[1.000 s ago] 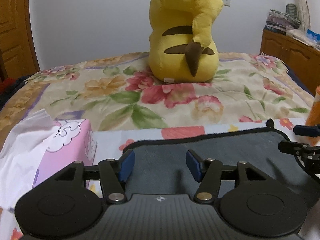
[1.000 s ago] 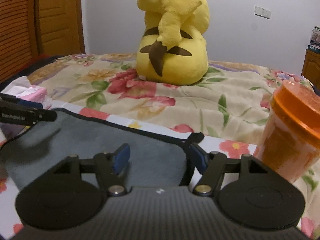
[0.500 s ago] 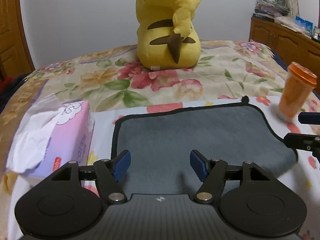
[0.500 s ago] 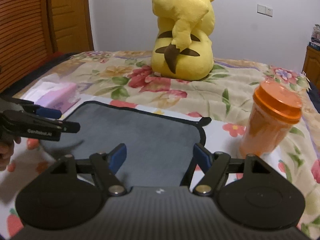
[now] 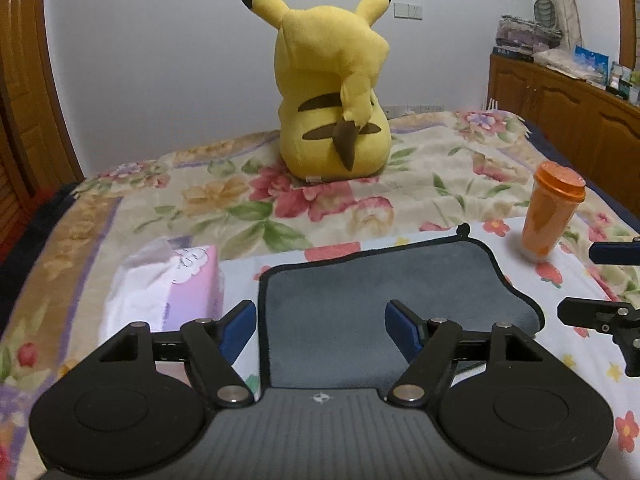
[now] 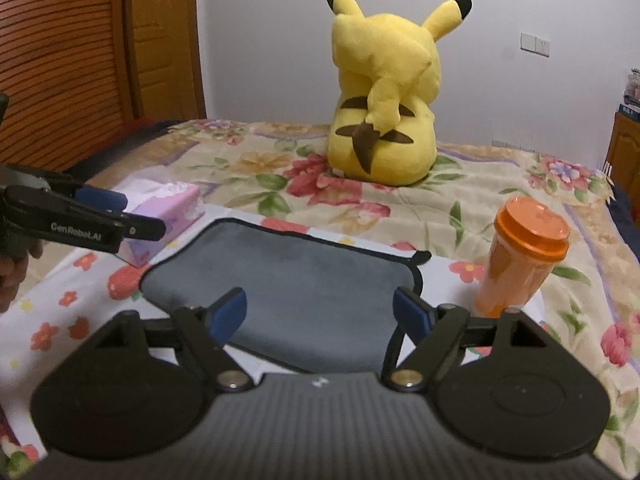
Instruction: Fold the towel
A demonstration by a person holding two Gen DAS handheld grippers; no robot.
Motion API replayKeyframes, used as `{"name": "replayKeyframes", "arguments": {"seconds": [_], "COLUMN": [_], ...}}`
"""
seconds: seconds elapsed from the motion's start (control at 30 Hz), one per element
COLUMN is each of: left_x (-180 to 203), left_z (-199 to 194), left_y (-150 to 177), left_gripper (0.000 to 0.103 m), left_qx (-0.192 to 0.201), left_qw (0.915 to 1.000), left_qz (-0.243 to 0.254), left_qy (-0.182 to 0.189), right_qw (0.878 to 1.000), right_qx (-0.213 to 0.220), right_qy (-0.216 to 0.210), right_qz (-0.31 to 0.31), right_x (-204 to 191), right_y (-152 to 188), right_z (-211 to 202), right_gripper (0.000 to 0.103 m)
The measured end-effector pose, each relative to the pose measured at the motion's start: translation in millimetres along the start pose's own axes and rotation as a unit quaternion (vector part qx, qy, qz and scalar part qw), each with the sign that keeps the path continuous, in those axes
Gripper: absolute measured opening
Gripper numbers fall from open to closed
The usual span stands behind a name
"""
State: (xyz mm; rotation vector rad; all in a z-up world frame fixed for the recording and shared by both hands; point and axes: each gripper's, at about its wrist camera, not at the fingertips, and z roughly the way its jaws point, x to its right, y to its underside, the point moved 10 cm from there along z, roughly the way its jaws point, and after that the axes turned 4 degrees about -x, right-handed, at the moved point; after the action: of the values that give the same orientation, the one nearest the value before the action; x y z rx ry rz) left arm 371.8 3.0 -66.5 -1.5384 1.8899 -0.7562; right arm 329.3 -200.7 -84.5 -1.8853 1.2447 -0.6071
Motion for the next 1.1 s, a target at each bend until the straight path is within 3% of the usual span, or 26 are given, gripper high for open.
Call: {"name": "replayKeyframes", "arguments": {"seconds": [0.33, 0.57, 0.73, 1.1], "left_x": [4, 11, 12, 24], "left_z": [-44, -79, -106, -157], "left_y": [-3, -3, -4, -1], "left_gripper": [0.091, 0.103, 0.103, 0.103], "left_qx": [0.021, 0.029, 0.031, 0.049], "left_qw": [0.9998, 0.9995, 0.9993, 0.9988], "left_qz": [-0.001, 0.009, 0.013, 0.007], "left_qy": [-0.005, -0.002, -0.015, -0.002], "right_qw": [1.000, 1.000, 0.999, 0.998], "right_qx": [0.018, 0.015, 0.025, 0.051], "right_qy": [0.004, 0.009, 0.017, 0.022], "right_qz": [0.004, 0.013, 0.011, 0.021], "right_x": [-2, 0, -2, -6], "right_y": [-9, -7, -14, -25], "right_z": [-36, -59, -81, -128], "right_gripper": [0.103, 0.103, 0.103, 0.103]}}
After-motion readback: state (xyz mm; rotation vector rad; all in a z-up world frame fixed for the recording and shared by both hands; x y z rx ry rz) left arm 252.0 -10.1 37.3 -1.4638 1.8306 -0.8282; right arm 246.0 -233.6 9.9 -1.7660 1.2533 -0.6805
